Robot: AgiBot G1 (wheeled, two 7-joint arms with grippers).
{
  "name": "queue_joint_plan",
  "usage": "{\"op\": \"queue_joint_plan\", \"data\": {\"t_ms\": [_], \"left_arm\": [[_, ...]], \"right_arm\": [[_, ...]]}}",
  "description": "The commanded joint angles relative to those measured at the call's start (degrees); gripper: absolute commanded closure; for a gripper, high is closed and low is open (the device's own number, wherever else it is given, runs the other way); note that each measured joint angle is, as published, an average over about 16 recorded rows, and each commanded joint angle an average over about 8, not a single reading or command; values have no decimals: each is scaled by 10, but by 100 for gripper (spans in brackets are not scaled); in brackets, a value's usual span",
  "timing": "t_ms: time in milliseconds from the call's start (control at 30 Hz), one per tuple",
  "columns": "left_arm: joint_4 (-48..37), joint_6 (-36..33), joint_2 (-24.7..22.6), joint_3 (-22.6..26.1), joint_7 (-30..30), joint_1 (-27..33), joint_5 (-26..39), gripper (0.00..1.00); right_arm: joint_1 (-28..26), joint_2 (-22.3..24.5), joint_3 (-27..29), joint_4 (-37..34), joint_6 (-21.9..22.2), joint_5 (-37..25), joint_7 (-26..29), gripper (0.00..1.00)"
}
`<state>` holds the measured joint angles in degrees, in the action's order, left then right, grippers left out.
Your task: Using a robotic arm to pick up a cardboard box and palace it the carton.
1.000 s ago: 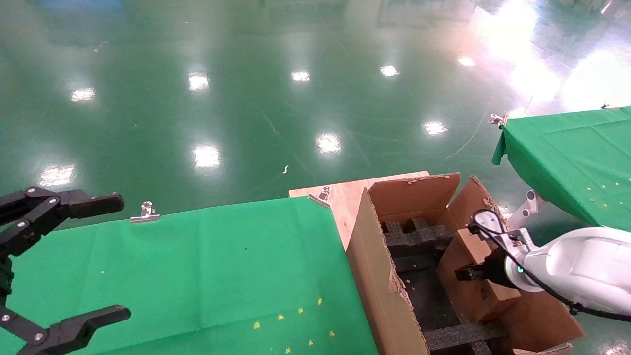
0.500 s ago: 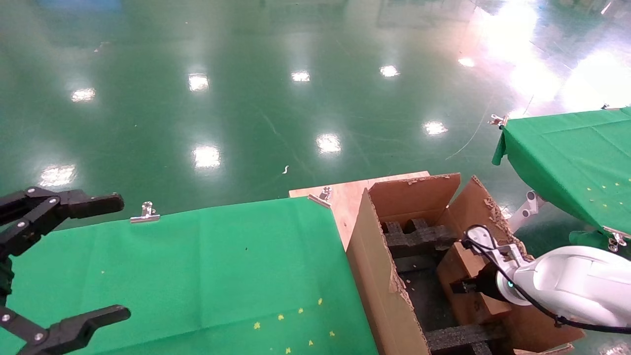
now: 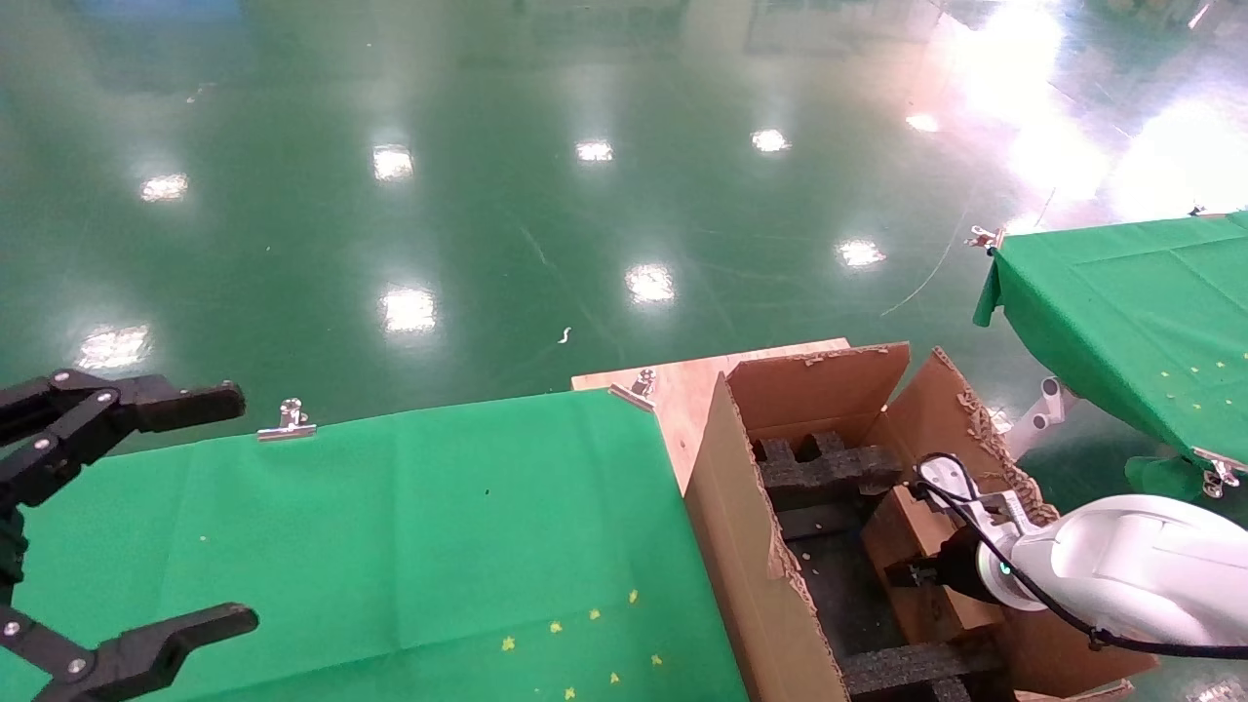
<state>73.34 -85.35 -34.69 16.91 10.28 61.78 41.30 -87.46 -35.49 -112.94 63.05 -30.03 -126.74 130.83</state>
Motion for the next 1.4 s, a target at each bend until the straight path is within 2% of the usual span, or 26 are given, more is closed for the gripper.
{"op": "queue_joint_plan", "data": {"t_ms": [33, 767, 1167, 1400], "left_arm": [[0, 0, 0, 0, 0, 0, 0, 0], [0, 0, 0, 1, 0, 0, 0, 0], [0, 0, 0, 1, -1, 0, -1, 0], [0, 0, 0, 1, -1, 0, -1, 0]], "right_arm": [[0, 0, 0, 1, 0, 1, 0, 0], [-44, 21, 13, 19, -1, -19, -9, 0], [-152, 49, 59, 88, 32, -45, -41, 0], [-218, 59, 85, 134, 64, -12, -67, 0]]}}
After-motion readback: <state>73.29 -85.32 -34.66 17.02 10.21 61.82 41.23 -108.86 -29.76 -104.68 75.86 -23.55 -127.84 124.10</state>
